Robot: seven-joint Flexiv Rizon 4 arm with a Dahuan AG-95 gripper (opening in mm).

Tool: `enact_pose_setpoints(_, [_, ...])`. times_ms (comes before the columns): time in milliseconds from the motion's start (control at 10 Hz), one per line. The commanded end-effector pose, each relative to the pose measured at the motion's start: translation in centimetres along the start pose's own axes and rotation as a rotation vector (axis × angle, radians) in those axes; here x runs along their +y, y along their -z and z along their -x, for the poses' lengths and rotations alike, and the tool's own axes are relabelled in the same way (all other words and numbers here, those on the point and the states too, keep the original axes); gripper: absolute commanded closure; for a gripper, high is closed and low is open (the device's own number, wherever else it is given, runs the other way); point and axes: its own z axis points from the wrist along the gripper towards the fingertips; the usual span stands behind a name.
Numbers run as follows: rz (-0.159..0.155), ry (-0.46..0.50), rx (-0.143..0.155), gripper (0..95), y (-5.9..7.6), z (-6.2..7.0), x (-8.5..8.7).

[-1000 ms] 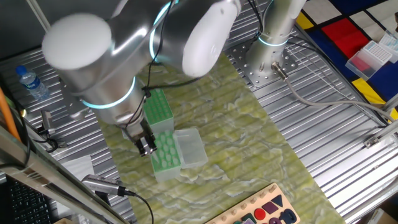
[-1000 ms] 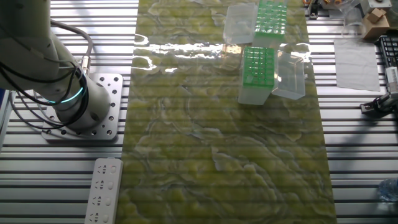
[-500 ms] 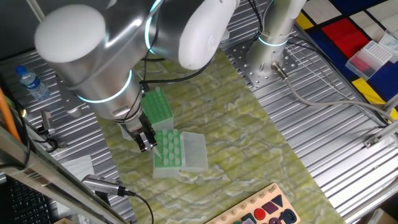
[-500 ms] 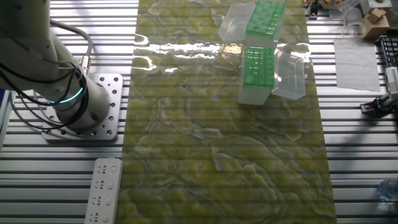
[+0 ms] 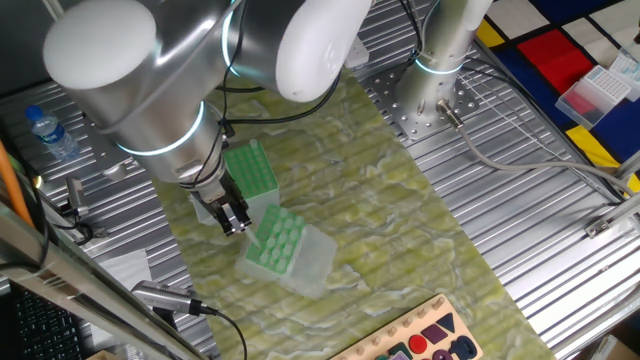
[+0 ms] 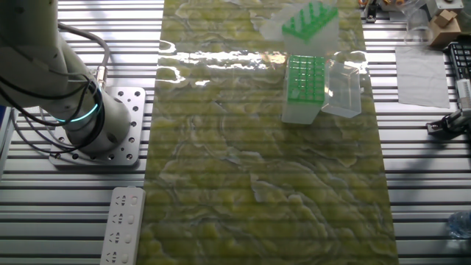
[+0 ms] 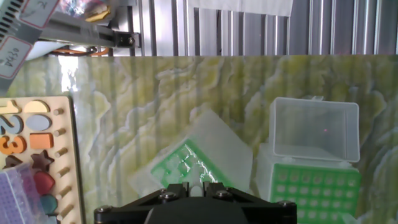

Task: Transfer all large pipette tips from one holder to another

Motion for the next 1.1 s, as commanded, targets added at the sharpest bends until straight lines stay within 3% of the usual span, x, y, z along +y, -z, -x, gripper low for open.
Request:
enact_pose_setpoints(100, [0.000,0.007,0.006,95.0,0.0,0.1,0.0])
enact_pose_setpoints(600, [0.004,0.017,0.036,95.0,0.5,-0.2,-0.5])
enact_pose_setpoints(1100, [0.007,0.087,0.081,95.0,2.1,-1.2,-3.1])
